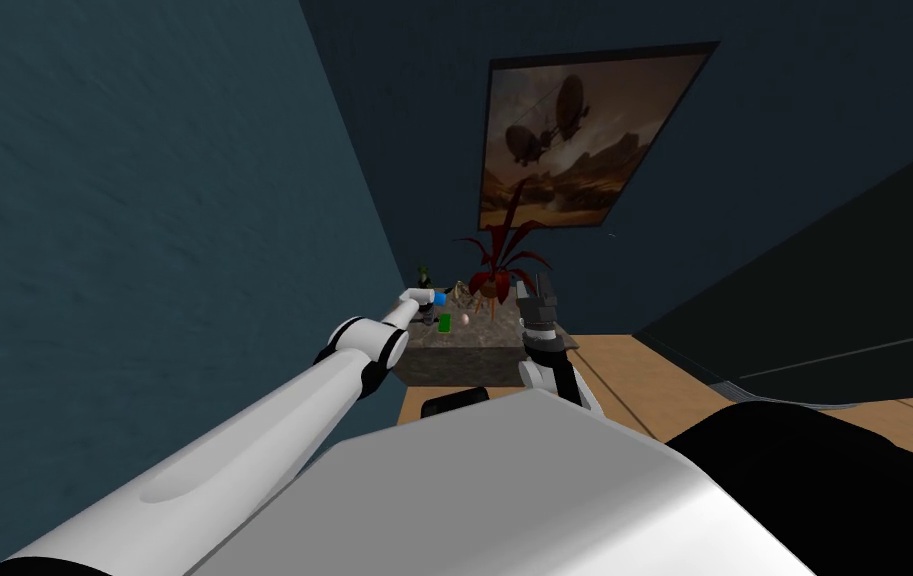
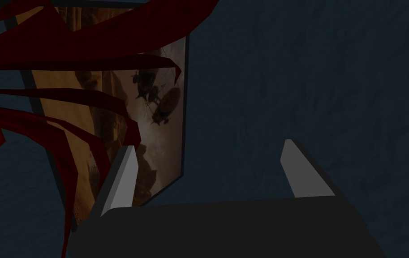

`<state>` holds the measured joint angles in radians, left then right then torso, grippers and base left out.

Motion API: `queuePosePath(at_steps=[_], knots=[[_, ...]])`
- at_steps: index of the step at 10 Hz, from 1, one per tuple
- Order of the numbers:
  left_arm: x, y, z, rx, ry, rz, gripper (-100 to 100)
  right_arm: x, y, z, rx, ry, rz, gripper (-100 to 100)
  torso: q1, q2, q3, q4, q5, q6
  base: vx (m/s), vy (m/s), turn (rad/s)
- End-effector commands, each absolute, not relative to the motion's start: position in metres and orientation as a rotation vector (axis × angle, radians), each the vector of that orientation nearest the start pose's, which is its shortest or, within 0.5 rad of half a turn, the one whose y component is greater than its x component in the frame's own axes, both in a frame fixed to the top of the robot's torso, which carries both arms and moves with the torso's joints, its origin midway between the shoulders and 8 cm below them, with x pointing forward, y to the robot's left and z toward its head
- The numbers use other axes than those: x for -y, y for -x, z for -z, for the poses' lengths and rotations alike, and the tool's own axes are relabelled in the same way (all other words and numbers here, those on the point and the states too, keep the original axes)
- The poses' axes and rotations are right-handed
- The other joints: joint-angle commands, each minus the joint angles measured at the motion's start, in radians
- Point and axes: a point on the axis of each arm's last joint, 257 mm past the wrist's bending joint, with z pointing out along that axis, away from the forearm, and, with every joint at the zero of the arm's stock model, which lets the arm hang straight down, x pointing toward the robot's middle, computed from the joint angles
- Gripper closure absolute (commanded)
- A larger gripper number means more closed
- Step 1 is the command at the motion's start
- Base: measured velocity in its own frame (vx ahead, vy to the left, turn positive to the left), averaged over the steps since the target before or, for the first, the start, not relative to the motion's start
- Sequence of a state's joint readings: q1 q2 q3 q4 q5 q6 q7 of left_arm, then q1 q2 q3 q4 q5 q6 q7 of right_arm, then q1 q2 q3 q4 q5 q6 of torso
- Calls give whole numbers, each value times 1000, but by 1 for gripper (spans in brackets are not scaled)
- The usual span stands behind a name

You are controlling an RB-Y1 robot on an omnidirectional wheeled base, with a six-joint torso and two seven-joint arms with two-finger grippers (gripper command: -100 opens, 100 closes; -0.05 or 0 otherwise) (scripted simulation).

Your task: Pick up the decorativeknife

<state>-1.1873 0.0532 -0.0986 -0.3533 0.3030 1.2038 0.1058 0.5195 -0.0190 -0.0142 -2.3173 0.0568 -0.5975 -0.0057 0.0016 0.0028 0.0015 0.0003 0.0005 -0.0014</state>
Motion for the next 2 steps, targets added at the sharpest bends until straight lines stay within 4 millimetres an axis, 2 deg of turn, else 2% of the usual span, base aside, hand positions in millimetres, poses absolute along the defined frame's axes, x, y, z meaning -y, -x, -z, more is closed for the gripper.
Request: queuePosePath(at_steps=[1, 2], knots=[[-88, -561, 322, -2292, 1899, 300, 100, 270, -318, -52, -581, -511, -1280, 0, 0, 0, 0, 0, 0, 0, -18, 5, 1], [-88, -561, 322, -2293, 1900, 299, 0, 270, -318, -52, -581, -511, -1280, 0, -1, -1, -1, 0, 0, 0, 0, 0, 0]])
